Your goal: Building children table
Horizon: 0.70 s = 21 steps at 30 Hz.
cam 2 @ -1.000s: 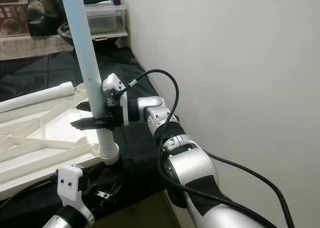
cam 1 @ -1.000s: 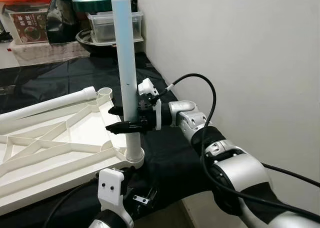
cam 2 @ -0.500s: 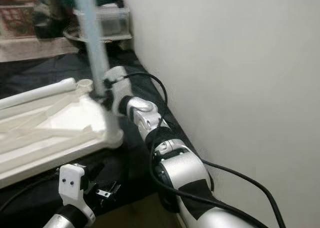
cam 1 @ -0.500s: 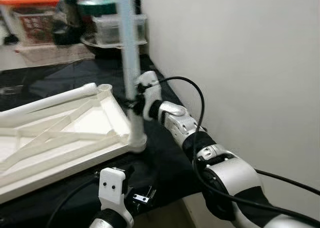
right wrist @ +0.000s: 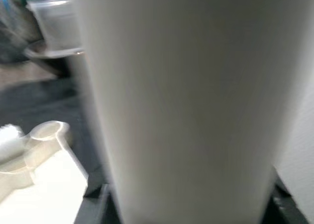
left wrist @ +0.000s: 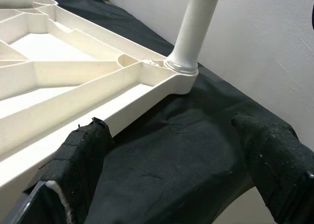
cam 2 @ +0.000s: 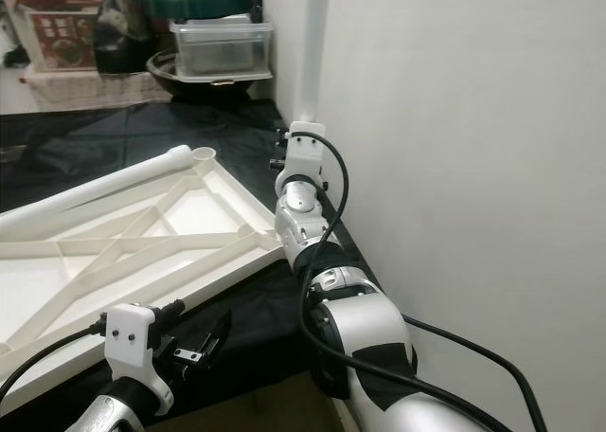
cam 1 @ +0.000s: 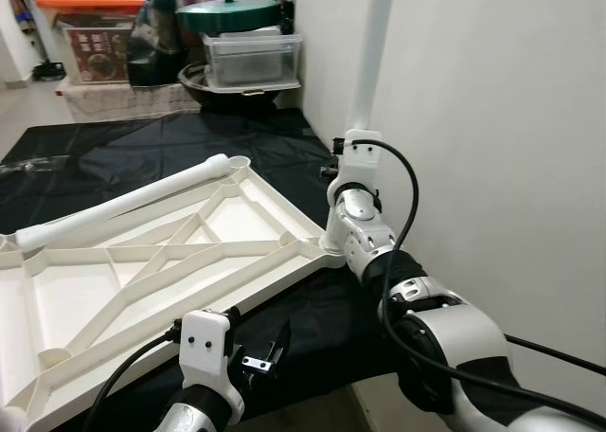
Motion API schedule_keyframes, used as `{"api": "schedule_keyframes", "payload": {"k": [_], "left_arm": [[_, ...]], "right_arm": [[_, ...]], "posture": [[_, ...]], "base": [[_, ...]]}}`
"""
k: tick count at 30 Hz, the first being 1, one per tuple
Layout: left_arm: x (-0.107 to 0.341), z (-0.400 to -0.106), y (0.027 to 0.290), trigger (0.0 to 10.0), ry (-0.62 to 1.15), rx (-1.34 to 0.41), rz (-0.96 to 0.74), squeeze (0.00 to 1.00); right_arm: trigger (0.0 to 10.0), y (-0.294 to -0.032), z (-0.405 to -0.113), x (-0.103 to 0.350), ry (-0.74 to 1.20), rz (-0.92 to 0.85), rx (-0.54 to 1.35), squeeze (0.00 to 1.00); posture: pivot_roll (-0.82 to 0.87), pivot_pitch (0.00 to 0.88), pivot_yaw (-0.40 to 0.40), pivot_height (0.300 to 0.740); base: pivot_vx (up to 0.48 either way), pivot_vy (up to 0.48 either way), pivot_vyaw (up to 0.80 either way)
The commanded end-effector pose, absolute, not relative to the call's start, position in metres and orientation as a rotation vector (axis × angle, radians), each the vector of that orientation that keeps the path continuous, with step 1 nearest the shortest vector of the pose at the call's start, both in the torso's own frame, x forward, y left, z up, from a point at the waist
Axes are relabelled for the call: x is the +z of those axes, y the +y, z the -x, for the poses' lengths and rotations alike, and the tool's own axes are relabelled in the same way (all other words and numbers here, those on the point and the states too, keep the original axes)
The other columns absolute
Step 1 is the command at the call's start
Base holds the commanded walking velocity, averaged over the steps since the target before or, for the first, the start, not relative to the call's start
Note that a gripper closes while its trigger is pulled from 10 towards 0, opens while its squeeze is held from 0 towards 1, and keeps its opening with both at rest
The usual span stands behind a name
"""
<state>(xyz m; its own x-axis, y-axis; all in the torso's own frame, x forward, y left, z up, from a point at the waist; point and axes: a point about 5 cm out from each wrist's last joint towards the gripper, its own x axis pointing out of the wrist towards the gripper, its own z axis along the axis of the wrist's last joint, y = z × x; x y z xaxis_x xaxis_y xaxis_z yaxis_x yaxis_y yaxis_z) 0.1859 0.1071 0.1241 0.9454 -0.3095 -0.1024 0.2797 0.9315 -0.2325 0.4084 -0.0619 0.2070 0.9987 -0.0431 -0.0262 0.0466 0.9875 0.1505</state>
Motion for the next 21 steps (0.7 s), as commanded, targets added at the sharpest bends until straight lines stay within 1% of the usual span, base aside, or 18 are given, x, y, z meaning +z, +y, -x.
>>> {"api": "schedule_keyframes", "payload": {"k": [1, 3, 4, 5, 6, 8, 9, 10, 11, 12, 13, 14, 17, 18, 19, 21], "left_arm": [[0.122, -0.185, 0.107, 10.0, 0.15, -0.305, 0.205, 0.0], [0.121, -0.186, 0.108, 10.0, 0.151, -0.305, 0.203, 0.0], [0.121, -0.186, 0.107, 10.0, 0.152, -0.306, 0.203, 0.0], [0.121, -0.186, 0.107, 10.0, 0.152, -0.308, 0.204, 0.0], [0.121, -0.186, 0.107, 10.0, 0.152, -0.308, 0.204, 0.0], [0.121, -0.187, 0.105, 10.0, 0.152, -0.312, 0.205, 0.0], [0.121, -0.187, 0.105, 10.0, 0.152, -0.316, 0.207, 0.0], [0.121, -0.187, 0.105, 10.0, 0.152, -0.316, 0.207, 0.0], [0.12, -0.187, 0.105, 10.0, 0.153, -0.319, 0.209, 0.0], [0.12, -0.187, 0.104, 10.0, 0.154, -0.322, 0.209, 0.0], [0.12, -0.188, 0.104, 10.0, 0.155, -0.324, 0.209, 0.0], [0.12, -0.188, 0.104, 10.0, 0.155, -0.324, 0.209, 0.0], [0.121, -0.188, 0.104, 10.0, 0.154, -0.326, 0.208, 0.0], [0.121, -0.188, 0.104, 10.0, 0.153, -0.326, 0.207, 0.0], [0.122, -0.188, 0.104, 10.0, 0.151, -0.333, 0.216, 0.0], [0.123, -0.186, 0.101, 10.0, 0.149, -0.362, 0.227, 0.0]], "right_arm": [[10.0, -0.057, -0.406, 0.197, 0.064, -0.258, 0.001, 1.0], [10.0, -0.053, -0.405, 0.203, 0.016, -0.235, 0.057, 1.0], [10.0, -0.052, -0.405, 0.205, -0.007, -0.226, 0.09, 0.81], [10.0, -0.051, -0.405, 0.205, -0.014, -0.238, 0.139, 0.0], [10.0, -0.051, -0.405, 0.205, -0.014, -0.238, 0.139, 0.0], [10.0, -0.052, -0.406, 0.205, -0.012, -0.287, 0.257, 0.0], [10.0, -0.052, -0.405, 0.205, -0.009, -0.29, 0.392, 0.0], [10.0, -0.052, -0.405, 0.205, -0.009, -0.29, 0.392, 0.0], [10.0, -0.053, -0.404, 0.205, -0.006, -0.289, 0.482, 0.0], [10.0, -0.054, -0.402, 0.205, 0.004, -0.277, 0.633, 0.0], [10.0, -0.056, -0.4, 0.204, 0.012, -0.272, 0.732, 0.0], [10.0, -0.056, -0.4, 0.204, 0.012, -0.272, 0.732, 0.0], [10.0, -0.06, -0.39, 0.203, 0.046, -0.23, 1.024, 0.0], [10.0, -0.06, -0.387, 0.202, 0.053, -0.217, 1.091, 0.0], [10.0, -0.058, -0.38, 0.201, 0.065, -0.185, 1.228, 0.0], [10.0, -0.053, -0.371, 0.199, 0.084, -0.142, 1.4, 0.0]], "posture": [[0.04, 0.0, -0.042, 0.74], [0.04, 0.0, -0.039, 0.74], [0.04, 0.0, -0.039, 0.74], [0.04, 0.0, -0.039, 0.74], [0.04, 0.0, -0.039, 0.74], [0.04, 0.0, -0.039, 0.74], [0.04, 0.0, -0.039, 0.74], [0.04, 0.0, -0.039, 0.74], [0.03, 0.0, -0.038, 0.74], [0.03, 0.0, -0.038, 0.74], [0.03, 0.0, -0.038, 0.74], [0.03, 0.0, -0.038, 0.74], [0.03, 0.0, -0.039, 0.74], [0.03, 0.0, -0.039, 0.74], [0.04, 0.0, -0.04, 0.74], [0.04, 0.0, -0.04, 0.74]], "base": [[0.0, 0.0, 0.0], [0.0, 0.0, 0.0], [0.0, 0.0, 0.0], [0.0, 0.0, 0.0], [0.0, 0.0, 0.0], [0.0, 0.0, 0.0], [0.0, 0.0, 0.0], [0.0, 0.0, 0.0], [0.0, 0.0, 0.0], [0.0, 0.0, 0.0], [0.0, 0.0, 0.0], [0.0, 0.0, 0.0], [0.0, 0.0, 0.0], [0.0, 0.0, 0.0], [0.0, 0.0, 0.0], [0.0, 0.0, 0.0]]}}
